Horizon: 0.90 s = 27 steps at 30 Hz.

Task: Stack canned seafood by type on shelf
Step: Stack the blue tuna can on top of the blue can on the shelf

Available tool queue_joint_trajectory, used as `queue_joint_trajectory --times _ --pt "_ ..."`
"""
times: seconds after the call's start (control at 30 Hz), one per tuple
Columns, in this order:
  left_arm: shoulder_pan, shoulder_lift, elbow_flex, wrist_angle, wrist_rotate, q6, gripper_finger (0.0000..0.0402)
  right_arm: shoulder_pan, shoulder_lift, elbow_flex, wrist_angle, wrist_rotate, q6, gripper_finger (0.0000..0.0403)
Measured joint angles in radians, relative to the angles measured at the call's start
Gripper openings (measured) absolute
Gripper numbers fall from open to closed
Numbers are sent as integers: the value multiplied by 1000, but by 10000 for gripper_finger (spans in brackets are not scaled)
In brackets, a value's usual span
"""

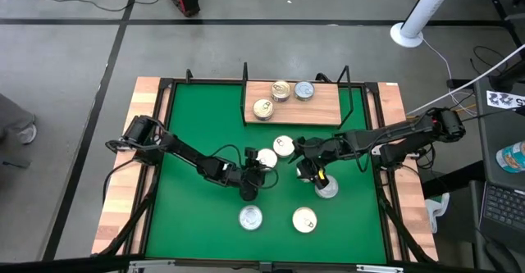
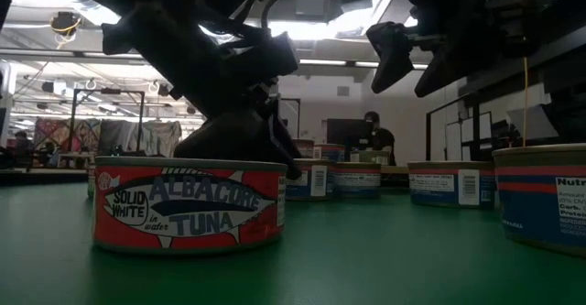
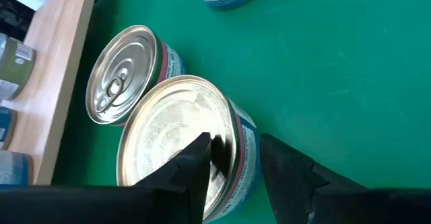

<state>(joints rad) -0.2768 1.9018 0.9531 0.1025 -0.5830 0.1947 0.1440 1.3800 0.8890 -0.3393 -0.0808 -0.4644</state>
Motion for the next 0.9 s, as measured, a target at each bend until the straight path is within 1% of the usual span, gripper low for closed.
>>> queue_joint_trajectory --times 0.23,0.37,0.43,0.57,0.8,0.9 --pt "0 0 0 7 -15 -1 44 0 0 0 2 123 0 277" --pt "0 1 0 29 -16 3 10 0 0 0 2 166 -1 277" --pt "0 1 -1 40 -15 3 4 0 0 0 4 179 -2 277" --pt "1 3 -2 69 -8 3 6 0 0 0 45 199 -9 277" --pt "4 6 41 60 1 -57 3 0 15 0 133 204 -58 277" --pt "11 6 54 63 1 -65 2 1 53 0 146 255 -72 277"
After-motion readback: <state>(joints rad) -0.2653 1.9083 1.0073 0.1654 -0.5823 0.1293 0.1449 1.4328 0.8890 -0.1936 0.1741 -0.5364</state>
